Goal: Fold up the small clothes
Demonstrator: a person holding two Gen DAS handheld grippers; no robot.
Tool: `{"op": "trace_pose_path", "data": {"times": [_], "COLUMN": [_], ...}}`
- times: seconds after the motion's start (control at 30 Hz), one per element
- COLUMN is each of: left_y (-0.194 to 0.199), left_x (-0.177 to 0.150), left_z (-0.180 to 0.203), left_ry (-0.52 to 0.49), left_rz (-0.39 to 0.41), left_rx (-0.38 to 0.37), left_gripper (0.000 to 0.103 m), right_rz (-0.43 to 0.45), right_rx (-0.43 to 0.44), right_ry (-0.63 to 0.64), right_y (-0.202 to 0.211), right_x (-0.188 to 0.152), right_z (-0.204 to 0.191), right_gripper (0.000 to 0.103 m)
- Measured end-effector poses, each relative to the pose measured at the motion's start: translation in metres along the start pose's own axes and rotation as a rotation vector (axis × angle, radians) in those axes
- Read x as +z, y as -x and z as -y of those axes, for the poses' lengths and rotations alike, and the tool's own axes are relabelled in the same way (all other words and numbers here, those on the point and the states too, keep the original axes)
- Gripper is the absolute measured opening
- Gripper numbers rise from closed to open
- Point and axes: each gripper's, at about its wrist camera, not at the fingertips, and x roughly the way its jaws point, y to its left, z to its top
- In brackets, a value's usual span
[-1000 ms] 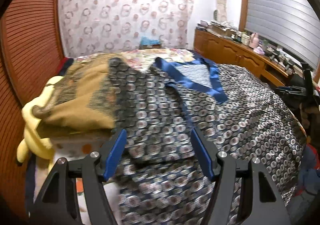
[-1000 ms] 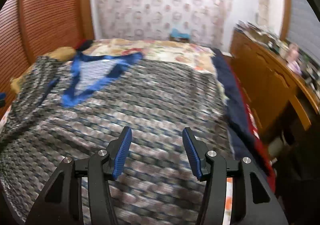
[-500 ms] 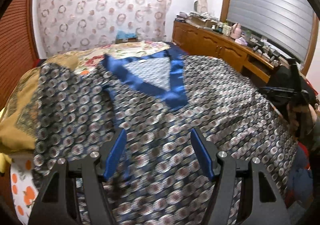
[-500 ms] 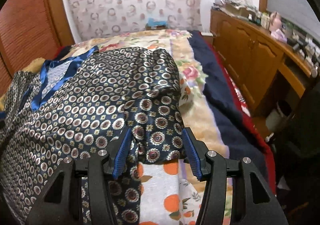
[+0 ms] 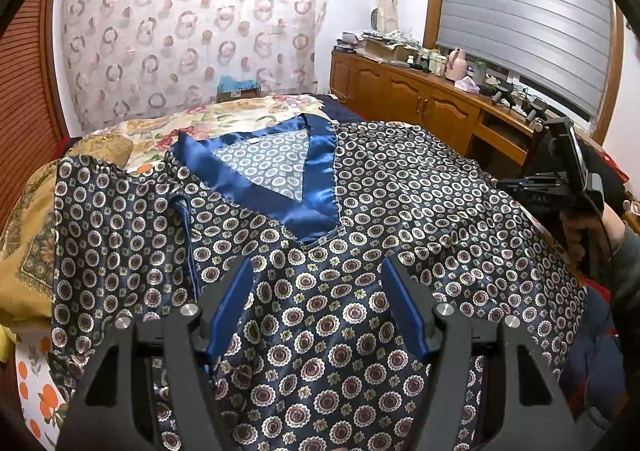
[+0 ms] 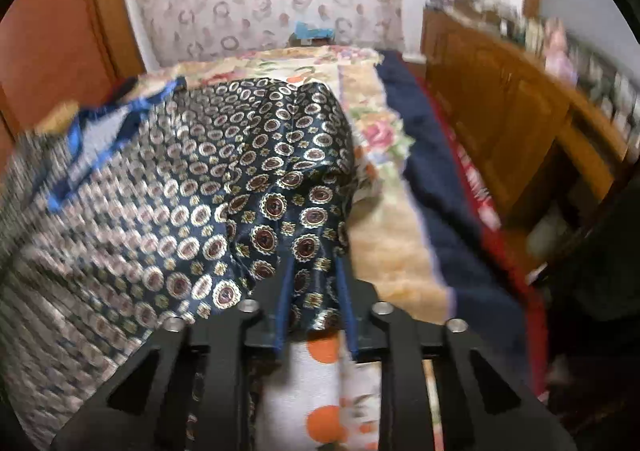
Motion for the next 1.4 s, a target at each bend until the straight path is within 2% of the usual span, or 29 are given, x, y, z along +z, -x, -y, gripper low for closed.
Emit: {"op": "trace_pose_path", "data": {"times": [0.13,0.33,0.57,0.73,0.93,1.03,1.1,1.2,1.37,1.4], "left_y": [0.001,0.006,0.012,0.015,0.019,0.02,0.024,0.029,0.034,0.034], "left_x": [-0.003,-0.007,-0.007,-0.007,-0.007,-0.008,-0.009,-0.008,-0.008,-0.008], "left_z": [-0.001,0.001,-0.001,-0.001,0.0,0.002,0.003,0.005,0.01,0.012], "left_ry": [0.006,-0.01,0.009,0.013,0.005,0.005,0.012,0.008,-0.003,-0.004], "left_rz": [0.0,0.006,0.019,0.024,0.03,0.029,0.033,0.046,0.06,0.059], "left_rx": [0.004,0.019,0.015,0.016,0.018,0.005,-0.016,-0.025,-0.028,-0.027], "left_gripper": [0.067,0.067,0.067,0.067,0.067,0.067,0.067,0.067,0.067,0.067], "right_rz": [0.016,0.095,0.17,0.177,0.135,0.106,0.104,0.11,0.163,0.17], "right_rx": [-0.025,0.031,0.095,0.165,0.256,0.268,0.244,0.239,0.228,0.217], "right_ry": [0.053,0.029,0.108,0.153,0.184,0.19,0.191,0.185,0.132,0.123], "right_y": [0.004,0.022,0.044,0.048,0.039,0.031,0.03,0.035,0.055,0.058], "right_x": [-0.002,0.01,0.028,0.028,0.016,0.009,0.006,0.004,0.003,0.003], "right_z": [-0.011,-0.016,-0.053,-0.087,-0.121,-0.129,-0.13,-0.127,-0.103,-0.098], "right_gripper": [0.001,0.001,0.0,0.0,0.001,0.002,0.003,0.014,0.042,0.044]}}
